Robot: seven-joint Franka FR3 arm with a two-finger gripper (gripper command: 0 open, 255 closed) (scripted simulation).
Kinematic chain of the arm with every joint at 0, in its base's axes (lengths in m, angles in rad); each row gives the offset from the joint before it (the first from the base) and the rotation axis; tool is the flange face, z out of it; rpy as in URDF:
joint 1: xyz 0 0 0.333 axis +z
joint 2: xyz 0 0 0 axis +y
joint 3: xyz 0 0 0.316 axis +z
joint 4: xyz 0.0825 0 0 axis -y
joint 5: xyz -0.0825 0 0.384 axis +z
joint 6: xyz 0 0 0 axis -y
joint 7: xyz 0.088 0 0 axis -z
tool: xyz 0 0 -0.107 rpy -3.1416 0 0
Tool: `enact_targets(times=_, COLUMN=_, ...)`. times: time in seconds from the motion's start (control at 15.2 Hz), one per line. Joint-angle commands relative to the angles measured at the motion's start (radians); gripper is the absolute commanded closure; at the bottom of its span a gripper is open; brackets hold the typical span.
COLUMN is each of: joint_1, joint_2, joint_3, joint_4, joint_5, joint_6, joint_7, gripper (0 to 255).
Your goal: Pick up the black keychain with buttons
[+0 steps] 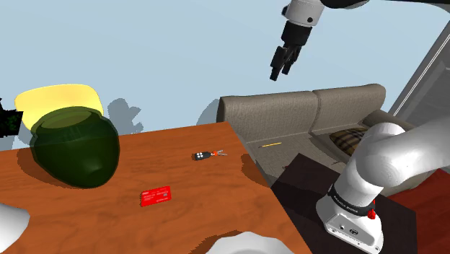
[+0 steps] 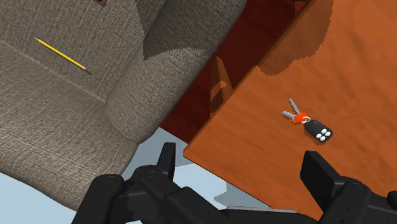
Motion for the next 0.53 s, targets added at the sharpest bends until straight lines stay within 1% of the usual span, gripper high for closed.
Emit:
enact_targets(times=0.0, joint_1=0.0, joint_2=0.0, joint_3=0.0, joint_4=0.0, joint_5=0.0, joint_6=0.0, joint_7=0.0, gripper=0)
enact_targets(times=0.46, joint_1=0.07, joint_2=0.146, joint_3=0.032, joint_4=-0.072, joint_5=0.015, joint_6=0.201, joint_7=-0.098, gripper=0)
